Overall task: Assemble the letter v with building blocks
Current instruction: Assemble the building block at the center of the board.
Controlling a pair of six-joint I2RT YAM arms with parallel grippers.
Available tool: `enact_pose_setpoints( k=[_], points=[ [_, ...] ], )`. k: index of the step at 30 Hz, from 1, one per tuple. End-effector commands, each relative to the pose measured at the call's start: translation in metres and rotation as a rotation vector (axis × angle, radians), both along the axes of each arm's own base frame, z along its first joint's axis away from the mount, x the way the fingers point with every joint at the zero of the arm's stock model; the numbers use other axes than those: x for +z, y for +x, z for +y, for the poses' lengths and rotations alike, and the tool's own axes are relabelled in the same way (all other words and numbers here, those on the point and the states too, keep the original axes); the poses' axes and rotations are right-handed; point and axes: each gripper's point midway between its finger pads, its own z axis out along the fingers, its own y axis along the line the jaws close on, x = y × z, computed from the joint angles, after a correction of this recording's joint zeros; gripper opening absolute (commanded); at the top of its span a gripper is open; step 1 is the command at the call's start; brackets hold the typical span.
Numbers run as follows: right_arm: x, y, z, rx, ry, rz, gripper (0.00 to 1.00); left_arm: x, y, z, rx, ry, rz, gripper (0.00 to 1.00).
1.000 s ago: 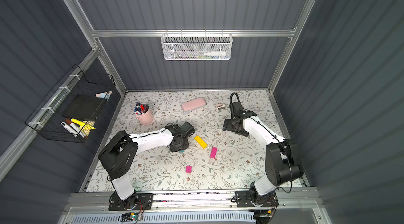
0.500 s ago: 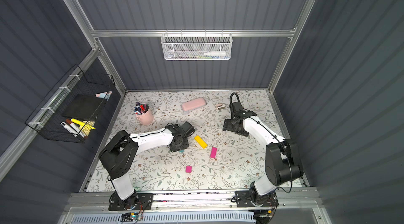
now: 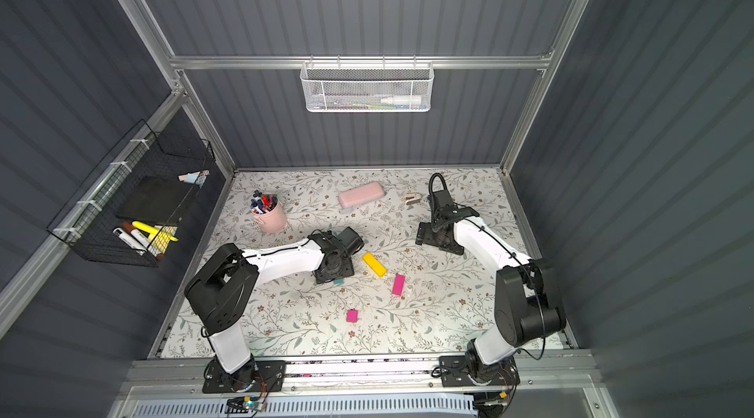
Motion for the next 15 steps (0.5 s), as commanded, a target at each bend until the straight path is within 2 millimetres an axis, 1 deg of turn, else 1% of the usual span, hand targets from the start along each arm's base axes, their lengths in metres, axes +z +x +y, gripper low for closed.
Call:
enact_pose_setpoints(
  k=[1,4,7,9,11,13,15],
  points=[
    [0.001,-0.003,0.001,0.001,-0.011,0.015,0.99,0.01,-0.01,0.019,0.001,0.056,0.015,0.88],
    [0.0,-0.003,0.0,0.0,-0.014,0.017,0.99,0.026,-0.017,0.025,-0.014,0.058,-0.004,0.91],
    [-0.001,-0.003,0.001,0.0,-0.017,0.017,0.99,0.048,-0.02,0.029,-0.03,0.047,-0.034,0.93],
    [-0.001,-0.003,0.001,0.005,-0.025,0.019,0.99,0.065,-0.022,0.024,-0.078,0.005,-0.056,0.96],
    [-0.003,-0.003,-0.001,0.003,-0.04,0.022,0.99,0.076,-0.027,0.016,-0.154,-0.031,-0.045,0.99],
    [-0.004,-0.003,-0.005,-0.002,-0.065,0.026,0.99,0.083,-0.035,0.016,-0.193,-0.035,-0.023,0.99],
    [-0.004,-0.003,-0.009,-0.013,-0.083,0.032,0.99,0.084,-0.048,0.015,-0.235,-0.044,0.007,0.99]
  ],
)
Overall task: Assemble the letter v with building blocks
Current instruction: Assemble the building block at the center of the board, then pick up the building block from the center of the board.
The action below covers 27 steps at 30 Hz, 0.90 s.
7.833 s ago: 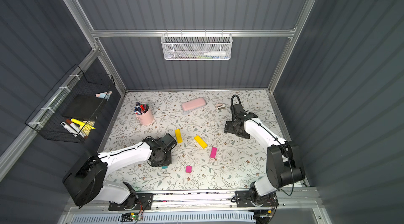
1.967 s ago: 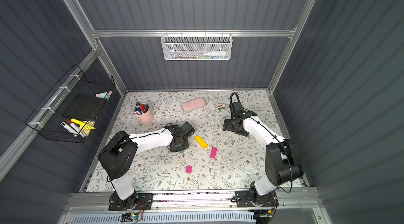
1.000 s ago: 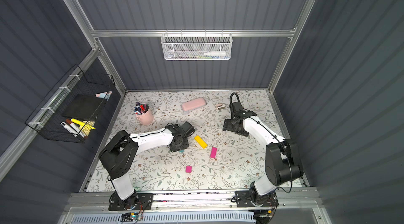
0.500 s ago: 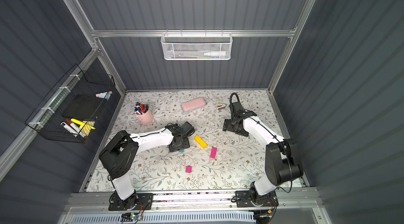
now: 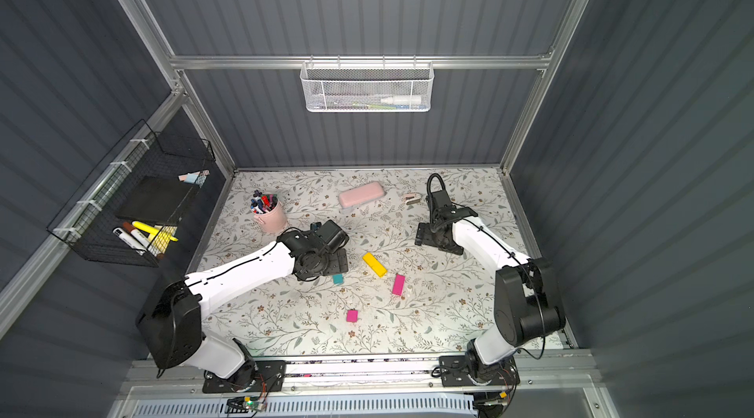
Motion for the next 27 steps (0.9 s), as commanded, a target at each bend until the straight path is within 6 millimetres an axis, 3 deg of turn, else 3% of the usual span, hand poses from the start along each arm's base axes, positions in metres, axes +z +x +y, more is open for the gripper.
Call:
enact_pose_setpoints(
  k=[1,4,8,14,18,27],
  points=[
    [-0.001,-0.002,-0.007,-0.014,-0.053,0.025,0.99,0.002,-0.029,0.002,-0.119,0.02,0.089,1.0],
    [0.0,-0.002,-0.008,-0.024,-0.056,0.024,0.99,-0.002,-0.049,-0.005,-0.169,-0.033,0.125,0.99],
    [0.0,-0.004,-0.011,-0.035,-0.064,0.029,0.99,-0.003,-0.075,-0.032,-0.279,-0.076,0.132,0.99],
    [-0.001,-0.009,-0.023,-0.065,-0.117,0.029,0.99,-0.032,-0.111,-0.058,-0.413,-0.005,0.2,0.99],
    [-0.003,-0.016,-0.029,-0.094,-0.127,0.032,0.99,-0.046,-0.12,-0.077,-0.46,-0.003,0.211,0.99],
    [-0.007,-0.024,-0.036,-0.111,-0.124,0.035,0.99,-0.064,-0.12,-0.086,-0.467,-0.01,0.227,0.92]
  ],
)
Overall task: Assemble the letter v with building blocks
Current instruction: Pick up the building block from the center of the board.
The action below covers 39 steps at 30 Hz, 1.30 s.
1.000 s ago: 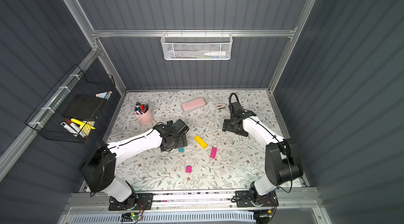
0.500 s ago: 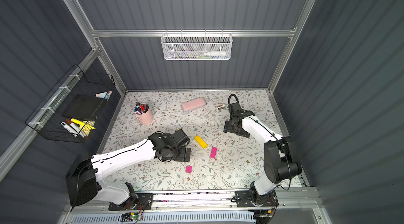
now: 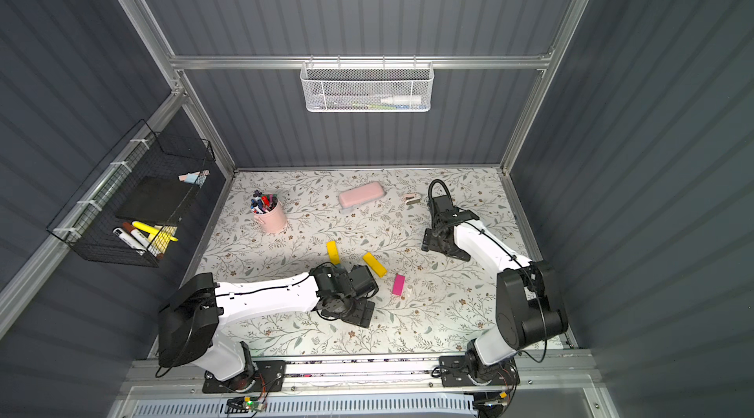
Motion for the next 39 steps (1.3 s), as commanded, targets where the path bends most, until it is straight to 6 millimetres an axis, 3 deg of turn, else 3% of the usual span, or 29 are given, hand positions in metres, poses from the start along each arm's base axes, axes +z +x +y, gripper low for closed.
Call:
enact_pose_setpoints(
  k=[1,16,39],
  points=[
    [0.0,-0.007,-0.008,-0.027,-0.018,0.007,0.99,-0.011,-0.003,-0.003,-0.016,0.01,0.022,0.91],
    [-0.004,-0.006,-0.005,-0.019,-0.002,0.007,0.99,-0.029,-0.007,0.012,0.047,0.077,0.047,0.75],
    [-0.004,-0.006,-0.006,-0.019,-0.005,0.007,0.99,-0.034,-0.003,0.019,0.098,0.116,0.025,0.43]
  ],
)
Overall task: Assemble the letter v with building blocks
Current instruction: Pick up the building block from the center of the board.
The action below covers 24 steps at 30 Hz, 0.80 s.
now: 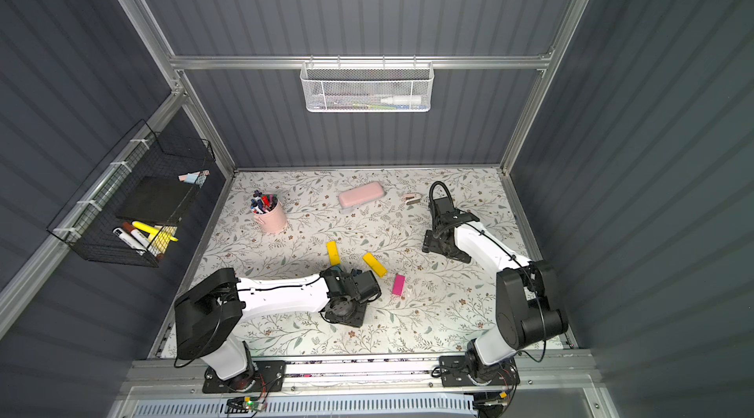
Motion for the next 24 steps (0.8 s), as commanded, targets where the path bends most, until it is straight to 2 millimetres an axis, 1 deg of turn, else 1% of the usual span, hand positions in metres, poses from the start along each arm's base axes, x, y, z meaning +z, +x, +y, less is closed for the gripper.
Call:
enact_pose_setpoints(
  k=[1,7,10,14,18,22,24],
  points=[
    [0.002,-0.005,-0.004,-0.012,-0.009,0.004,0.99,-0.004,-0.002,0.01,0.023,0.043,-0.002,0.42],
    [0.002,-0.005,-0.004,-0.011,-0.009,0.003,0.99,-0.006,0.002,0.011,0.043,0.06,-0.018,0.36],
    [0.002,-0.005,-0.004,-0.01,-0.007,0.003,0.99,-0.001,0.005,0.017,0.088,0.074,-0.041,0.33],
    [0.001,-0.005,-0.004,-0.01,-0.007,0.005,0.99,0.014,0.018,0.02,0.154,0.056,-0.105,0.31],
    [0.001,-0.004,-0.003,-0.008,-0.005,0.006,0.99,0.024,0.031,0.021,0.223,0.013,-0.141,0.29],
    [0.001,-0.004,-0.003,-0.006,-0.005,0.005,0.99,0.025,0.041,0.024,0.286,-0.019,-0.142,0.27],
    [0.002,-0.004,-0.003,-0.006,-0.005,0.002,0.99,0.022,0.044,0.029,0.321,-0.028,-0.132,0.26]
  ],
)
